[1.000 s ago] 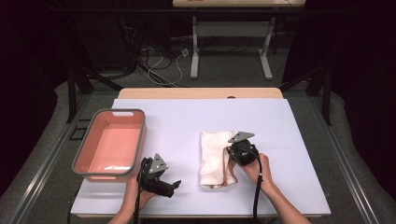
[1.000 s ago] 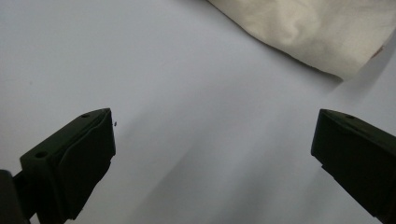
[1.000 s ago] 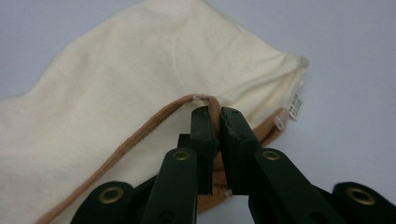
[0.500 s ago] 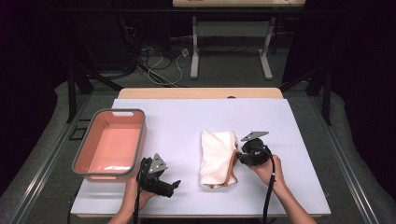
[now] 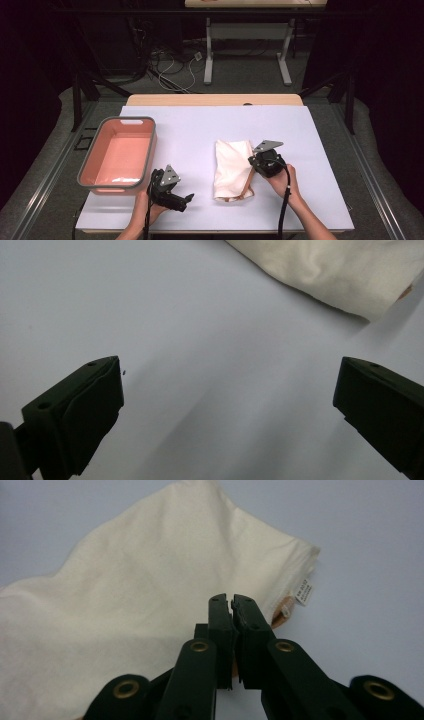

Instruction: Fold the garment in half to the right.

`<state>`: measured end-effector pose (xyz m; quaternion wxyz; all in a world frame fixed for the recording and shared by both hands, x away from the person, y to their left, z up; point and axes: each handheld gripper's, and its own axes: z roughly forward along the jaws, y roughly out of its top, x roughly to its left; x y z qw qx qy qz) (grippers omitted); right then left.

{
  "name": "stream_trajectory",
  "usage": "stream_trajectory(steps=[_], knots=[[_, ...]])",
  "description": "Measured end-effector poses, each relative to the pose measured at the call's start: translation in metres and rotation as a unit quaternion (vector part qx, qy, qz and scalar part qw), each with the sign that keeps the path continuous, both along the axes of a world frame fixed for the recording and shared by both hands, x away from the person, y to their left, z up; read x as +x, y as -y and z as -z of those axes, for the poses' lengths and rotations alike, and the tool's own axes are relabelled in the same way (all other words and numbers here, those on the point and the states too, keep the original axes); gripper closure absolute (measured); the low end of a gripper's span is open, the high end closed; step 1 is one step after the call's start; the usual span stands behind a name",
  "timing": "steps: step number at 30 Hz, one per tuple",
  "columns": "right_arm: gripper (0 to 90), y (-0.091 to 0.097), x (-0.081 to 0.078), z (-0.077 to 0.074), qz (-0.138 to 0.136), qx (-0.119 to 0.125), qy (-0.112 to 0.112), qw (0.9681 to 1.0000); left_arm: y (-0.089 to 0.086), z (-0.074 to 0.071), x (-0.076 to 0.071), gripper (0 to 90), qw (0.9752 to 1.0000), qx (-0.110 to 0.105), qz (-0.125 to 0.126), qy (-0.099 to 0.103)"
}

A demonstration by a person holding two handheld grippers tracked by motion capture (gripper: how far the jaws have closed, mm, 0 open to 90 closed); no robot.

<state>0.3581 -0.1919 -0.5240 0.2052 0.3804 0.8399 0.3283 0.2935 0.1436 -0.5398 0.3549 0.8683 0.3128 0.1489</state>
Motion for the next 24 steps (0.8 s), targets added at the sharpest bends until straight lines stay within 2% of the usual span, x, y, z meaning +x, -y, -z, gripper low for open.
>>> stream_trajectory(steps=[2,5,6,10,12,15,19,22,24], knots=[[86.8,-0.004,0.007,0.009,0.004,-0.014,-0.009,0.9999,0.000,0.000,0.000,0.0,1.0000,0.000,-0.001,0.000],[87.1,-0.003,0.010,0.014,0.016,-0.019,-0.008,0.9997,-0.001,0.000,0.000,0.0,1.0000,0.001,0.000,0.001],[87.2,0.000,0.012,0.017,0.023,-0.030,-0.018,0.9991,-0.001,0.000,0.001,0.0,1.0000,0.002,0.000,0.001],[87.0,0.007,0.014,0.021,0.035,-0.035,-0.024,0.9984,-0.001,0.000,0.001,0.0,1.0000,0.002,-0.001,0.001],[86.9,0.010,0.011,0.019,0.037,-0.028,-0.023,0.9987,-0.001,0.000,0.001,0.0,1.0000,0.004,-0.001,0.003],[86.9,0.009,-0.001,0.010,0.019,-0.011,-0.013,0.9997,-0.002,0.000,0.001,0.0,1.0000,0.001,-0.002,0.001],[86.9,-0.001,-0.024,0.001,-0.022,0.009,-0.019,0.9995,-0.001,0.000,0.001,0.0,1.0000,0.001,-0.002,0.001],[86.9,-0.012,-0.038,-0.002,-0.057,0.018,-0.028,0.9978,-0.001,-0.001,0.000,0.0,1.0000,0.001,-0.002,0.002],[87.0,-0.020,-0.047,-0.001,-0.080,0.011,-0.037,0.9960,-0.001,0.000,0.000,0.0,1.0000,0.001,-0.002,0.001]])
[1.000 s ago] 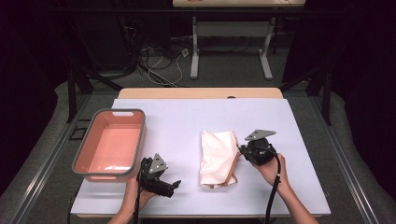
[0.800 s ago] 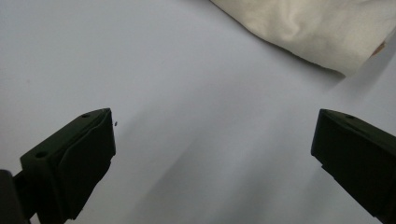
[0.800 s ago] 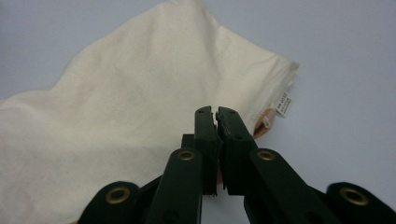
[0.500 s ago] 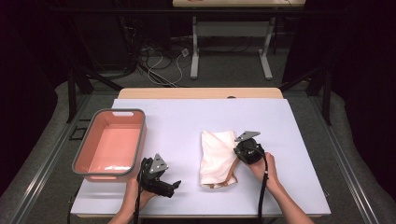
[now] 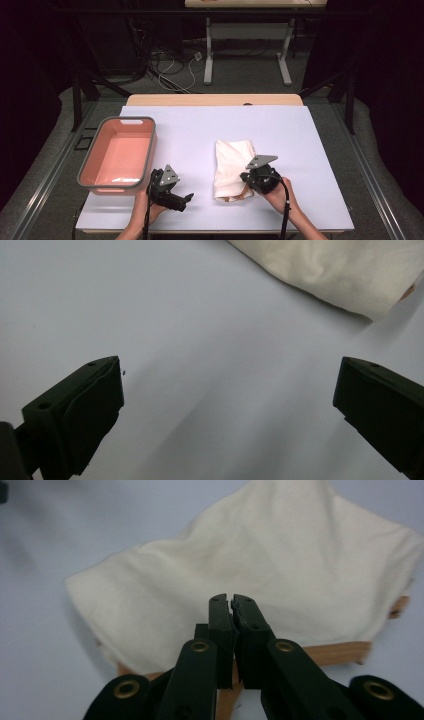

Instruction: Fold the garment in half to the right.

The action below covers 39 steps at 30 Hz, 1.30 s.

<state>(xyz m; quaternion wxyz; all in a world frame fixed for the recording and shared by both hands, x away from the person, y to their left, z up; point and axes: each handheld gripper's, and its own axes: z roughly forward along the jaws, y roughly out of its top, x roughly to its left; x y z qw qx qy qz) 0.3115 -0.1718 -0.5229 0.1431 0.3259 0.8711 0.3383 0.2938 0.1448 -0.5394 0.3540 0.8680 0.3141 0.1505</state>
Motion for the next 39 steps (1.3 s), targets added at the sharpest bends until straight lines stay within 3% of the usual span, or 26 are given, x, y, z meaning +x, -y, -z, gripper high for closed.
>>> stream_trajectory(steps=[7,15,19,27,33,34,39], knots=[[87.0,-0.010,-0.012,0.017,-0.040,-0.040,-0.039,0.9976,0.004,0.002,-0.001,0.1,1.0000,0.002,0.003,-0.006],[81.3,-0.002,-0.017,0.010,-0.057,-0.020,-0.053,0.9968,0.011,0.005,-0.002,0.2,0.9999,0.003,0.009,-0.013],[69.6,0.005,-0.016,0.003,-0.052,-0.003,-0.043,0.9977,0.016,0.006,-0.003,1.2,0.9998,0.007,0.012,-0.012],[59.9,0.023,0.023,-0.008,0.003,0.023,-0.011,0.9997,0.034,0.006,-0.003,9.1,0.9997,0.000,0.021,-0.011],[57.0,0.032,0.053,-0.010,0.041,0.028,-0.002,0.9988,0.049,0.005,-0.004,14.5,0.9992,0.002,0.040,-0.001],[56.7,0.033,0.058,-0.008,0.048,0.041,0.006,0.9980,0.051,0.005,-0.005,15.3,0.9992,-0.003,0.040,-0.005],[55.7,0.038,0.077,-0.007,0.070,0.037,0.003,0.9969,0.059,0.005,-0.005,17.2,0.9986,-0.003,0.052,-0.004]])
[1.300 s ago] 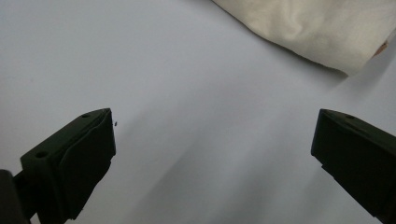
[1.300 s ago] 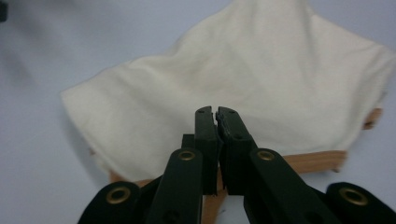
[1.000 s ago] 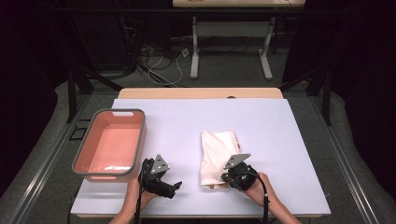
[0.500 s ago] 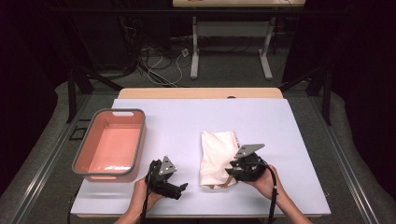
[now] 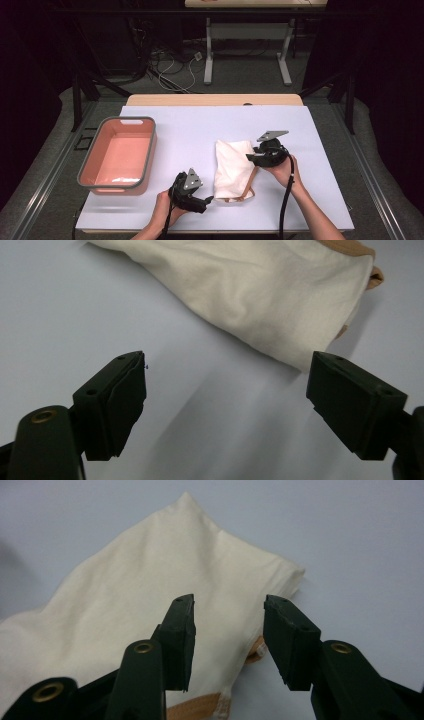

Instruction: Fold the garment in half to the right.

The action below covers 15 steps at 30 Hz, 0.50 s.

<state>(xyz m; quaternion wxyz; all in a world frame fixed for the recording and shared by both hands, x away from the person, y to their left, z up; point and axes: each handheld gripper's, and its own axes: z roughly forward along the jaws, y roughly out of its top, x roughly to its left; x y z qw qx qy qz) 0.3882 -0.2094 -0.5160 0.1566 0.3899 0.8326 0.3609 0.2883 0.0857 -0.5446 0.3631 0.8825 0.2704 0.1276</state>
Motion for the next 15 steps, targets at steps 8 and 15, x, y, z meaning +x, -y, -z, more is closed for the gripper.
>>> stream_trajectory(steps=[8,15], knots=[[57.2,-0.001,0.028,0.006,0.023,0.004,0.001,0.9997,0.012,-0.003,-0.003,33.5,0.9995,-0.004,0.032,0.005],[54.9,-0.007,0.058,0.020,0.047,0.018,-0.013,0.9986,0.025,-0.002,-0.003,40.6,0.9989,0.008,0.046,0.002]])
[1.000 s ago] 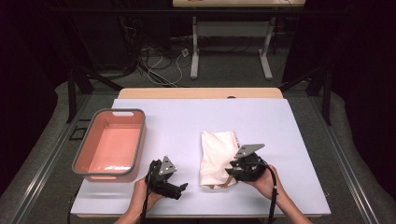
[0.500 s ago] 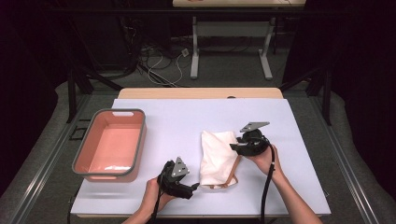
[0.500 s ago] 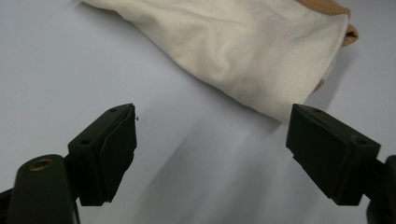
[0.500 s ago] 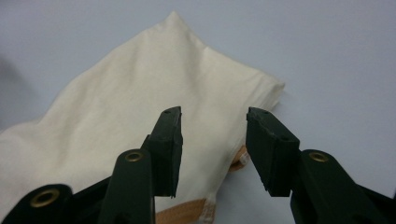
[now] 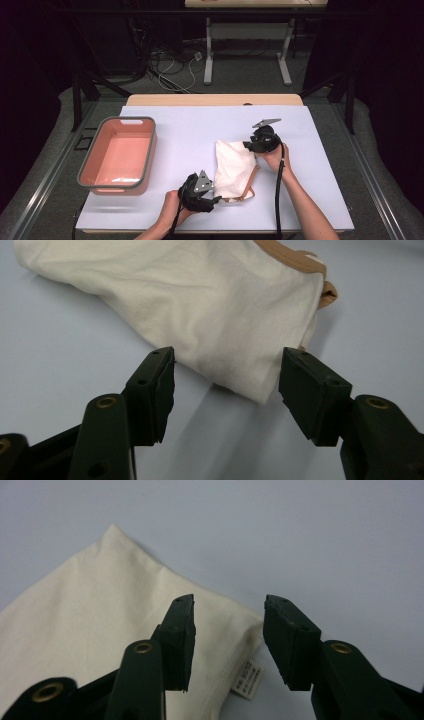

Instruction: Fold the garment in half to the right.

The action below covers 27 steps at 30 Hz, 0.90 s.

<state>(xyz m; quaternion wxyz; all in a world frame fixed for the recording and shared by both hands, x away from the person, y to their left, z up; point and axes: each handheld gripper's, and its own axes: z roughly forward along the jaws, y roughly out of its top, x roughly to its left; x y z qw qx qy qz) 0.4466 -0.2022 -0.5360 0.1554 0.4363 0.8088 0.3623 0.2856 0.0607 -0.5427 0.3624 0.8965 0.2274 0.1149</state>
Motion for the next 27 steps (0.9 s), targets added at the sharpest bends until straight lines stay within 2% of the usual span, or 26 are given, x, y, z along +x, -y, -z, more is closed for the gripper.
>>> stream_trajectory(steps=[1,3,5,6,7,8,9,11,12,13,14,15,16,17,19,23,24,25,26,27], knots=[[52.3,-0.003,0.006,0.005,0.001,0.000,-0.007,1.0000,0.002,0.001,0.000,42.6,1.0000,0.003,-0.002,-0.001],[51.5,-0.004,0.008,0.008,-0.001,-0.005,-0.008,1.0000,0.003,0.003,0.001,45.1,0.9999,0.011,-0.003,-0.005],[51.5,-0.007,0.012,0.015,-0.010,-0.012,-0.025,0.9996,0.005,0.007,0.000,49.9,0.9998,0.015,-0.006,-0.008],[53.6,-0.009,0.012,0.017,-0.007,-0.012,-0.035,0.9993,0.006,0.008,0.000,54.3,0.9998,0.016,-0.003,-0.010],[60.3,-0.008,0.011,0.017,-0.006,-0.007,-0.036,0.9993,0.007,0.009,-0.001,57.9,0.9998,0.017,0.000,-0.012],[71.6,-0.008,0.011,0.018,-0.014,-0.004,-0.032,0.9994,0.008,0.010,-0.002,63.6,0.9997,0.022,0.001,-0.009],[71.6,-0.008,0.011,0.018,-0.014,-0.004,-0.032,0.9994,0.009,0.011,-0.003,63.6,0.9997,0.024,0.002,-0.007],[78.9,-0.008,0.009,0.017,-0.017,-0.007,-0.035,0.9992,0.009,0.011,-0.004,70.0,0.9997,0.023,0.001,-0.008],[80.3,-0.010,0.008,0.017,-0.014,0.002,-0.038,0.9992,0.010,0.011,-0.004,73.3,0.9997,0.023,0.001,-0.008],[81.6,-0.011,0.007,0.017,-0.009,-0.005,-0.036,0.9993,0.010,0.012,-0.004,76.8,0.9997,0.022,0.001,-0.008],[82.0,-0.011,0.007,0.018,-0.005,0.006,-0.030,0.9995,0.010,0.012,-0.005,77.8,0.9997,0.022,-0.001,-0.009],[82.0,-0.011,0.007,0.018,-0.005,0.006,-0.030,0.9995,0.011,0.012,-0.006,77.8,0.9997,0.021,-0.003,-0.009],[82.1,-0.010,0.007,0.017,0.002,-0.005,-0.032,0.9995,0.011,0.012,-0.007,78.4,0.9998,0.020,-0.004,-0.008],[82.3,-0.009,0.007,0.017,0.008,0.003,-0.031,0.9995,0.011,0.012,-0.007,78.7,0.9997,0.020,-0.004,-0.009],[82.4,-0.008,0.005,0.018,0.021,-0.002,-0.026,0.9994,0.010,0.012,-0.008,78.9,0.9997,0.021,-0.003,-0.010],[77.8,-0.009,0.005,0.017,0.012,0.002,-0.027,0.9996,0.008,0.011,-0.007,77.3,0.9997,0.021,-0.003,-0.013],[72.1,-0.007,0.005,0.016,0.009,0.003,-0.027,0.9996,0.007,0.010,-0.006,74.0,0.9996,0.019,-0.007,-0.018],[69.0,-0.006,0.005,0.016,0.008,0.009,-0.026,0.9996,0.005,0.009,-0.005,66.9,0.9995,0.013,-0.010,-0.028],[66.0,-0.004,0.006,0.016,0.004,0.014,-0.029,0.9995,0.004,0.008,-0.005,62.2,0.9994,0.012,-0.011,-0.032],[60.9,-0.002,0.007,0.016,0.006,0.014,-0.026,0.9995,0.004,0.008,-0.004,53.8,0.9993,0.012,-0.018,-0.029]])
